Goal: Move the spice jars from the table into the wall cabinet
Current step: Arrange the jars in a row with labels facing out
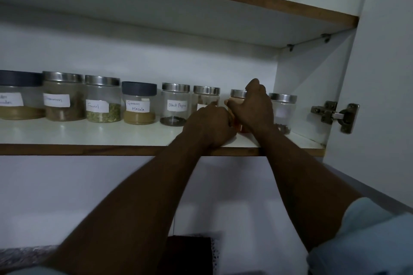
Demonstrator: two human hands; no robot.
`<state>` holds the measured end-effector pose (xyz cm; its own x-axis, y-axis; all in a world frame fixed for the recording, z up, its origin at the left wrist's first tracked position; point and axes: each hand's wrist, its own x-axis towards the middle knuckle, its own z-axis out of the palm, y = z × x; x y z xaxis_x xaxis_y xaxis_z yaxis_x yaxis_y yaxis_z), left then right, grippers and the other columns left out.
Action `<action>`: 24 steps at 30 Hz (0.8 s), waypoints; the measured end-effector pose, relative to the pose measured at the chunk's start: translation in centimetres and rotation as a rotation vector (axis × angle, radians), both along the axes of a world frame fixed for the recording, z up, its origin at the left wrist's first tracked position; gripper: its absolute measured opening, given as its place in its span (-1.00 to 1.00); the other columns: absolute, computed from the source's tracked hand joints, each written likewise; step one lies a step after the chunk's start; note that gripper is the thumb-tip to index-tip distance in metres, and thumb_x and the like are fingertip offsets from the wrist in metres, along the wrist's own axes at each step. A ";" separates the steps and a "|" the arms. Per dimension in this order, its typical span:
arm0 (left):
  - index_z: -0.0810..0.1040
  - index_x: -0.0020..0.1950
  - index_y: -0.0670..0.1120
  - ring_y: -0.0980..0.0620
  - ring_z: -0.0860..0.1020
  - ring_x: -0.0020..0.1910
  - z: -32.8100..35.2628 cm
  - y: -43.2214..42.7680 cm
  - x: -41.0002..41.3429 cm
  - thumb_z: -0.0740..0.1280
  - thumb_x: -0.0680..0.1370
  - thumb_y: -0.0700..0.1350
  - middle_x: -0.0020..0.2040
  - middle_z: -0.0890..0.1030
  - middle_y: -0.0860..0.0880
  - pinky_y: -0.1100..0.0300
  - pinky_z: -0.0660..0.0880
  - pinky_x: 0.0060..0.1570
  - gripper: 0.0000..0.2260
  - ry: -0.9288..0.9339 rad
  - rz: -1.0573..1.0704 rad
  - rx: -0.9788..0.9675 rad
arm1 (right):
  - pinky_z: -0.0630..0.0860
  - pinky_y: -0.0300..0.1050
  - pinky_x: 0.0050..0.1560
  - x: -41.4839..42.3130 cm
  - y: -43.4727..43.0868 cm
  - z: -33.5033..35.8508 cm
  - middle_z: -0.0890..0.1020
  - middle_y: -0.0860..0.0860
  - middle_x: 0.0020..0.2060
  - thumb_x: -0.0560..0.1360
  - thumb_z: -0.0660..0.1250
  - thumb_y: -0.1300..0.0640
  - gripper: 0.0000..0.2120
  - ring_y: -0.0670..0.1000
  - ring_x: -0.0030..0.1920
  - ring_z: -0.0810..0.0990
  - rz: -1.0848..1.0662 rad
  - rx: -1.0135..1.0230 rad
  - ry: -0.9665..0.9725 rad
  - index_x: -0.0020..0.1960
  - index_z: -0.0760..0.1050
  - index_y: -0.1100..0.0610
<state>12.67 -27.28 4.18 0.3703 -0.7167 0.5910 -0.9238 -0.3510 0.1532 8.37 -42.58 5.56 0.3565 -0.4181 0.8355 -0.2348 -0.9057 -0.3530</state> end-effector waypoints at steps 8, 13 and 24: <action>0.67 -0.06 -0.09 -0.08 0.62 0.00 0.0 0.1 -0.1 0.32 0.55 0.04 -0.04 0.67 -0.09 -0.05 0.57 0.12 -0.77 0.014 0.102 -0.004 | 0.61 0.08 0.03 0.6 -0.7 -0.8 0.42 0.13 0.27 0.40 0.48 0.05 -0.32 0.15 0.10 0.56 0.238 0.234 0.060 0.42 0.24 -0.04; 0.72 0.02 -0.06 -0.04 0.63 -0.03 0.0 -0.1 0.1 0.34 0.54 0.05 -0.06 0.69 -0.06 -0.03 0.59 0.08 -0.76 0.023 0.108 0.021 | 0.65 0.18 0.05 0.1 -1.0 -0.9 0.48 0.13 0.21 0.33 0.50 0.18 -0.16 0.18 0.13 0.55 0.262 0.297 0.083 0.48 0.17 -0.08; 0.68 0.17 0.01 0.00 0.61 -0.01 0.2 -0.6 0.7 0.29 0.56 0.07 0.03 0.69 -0.02 0.00 0.59 0.06 -0.72 0.047 0.112 0.167 | 0.63 0.10 0.04 0.8 -2.0 -1.1 0.45 0.12 0.28 0.36 0.52 0.17 -0.04 0.13 0.10 0.52 0.323 0.563 0.144 0.57 0.00 0.02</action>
<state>13.33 -27.93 4.36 0.4776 -0.7561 0.4474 -0.8706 -0.4756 0.1258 9.18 -44.62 4.46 0.6286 -0.6305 0.4553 -0.0630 -0.6248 -0.7782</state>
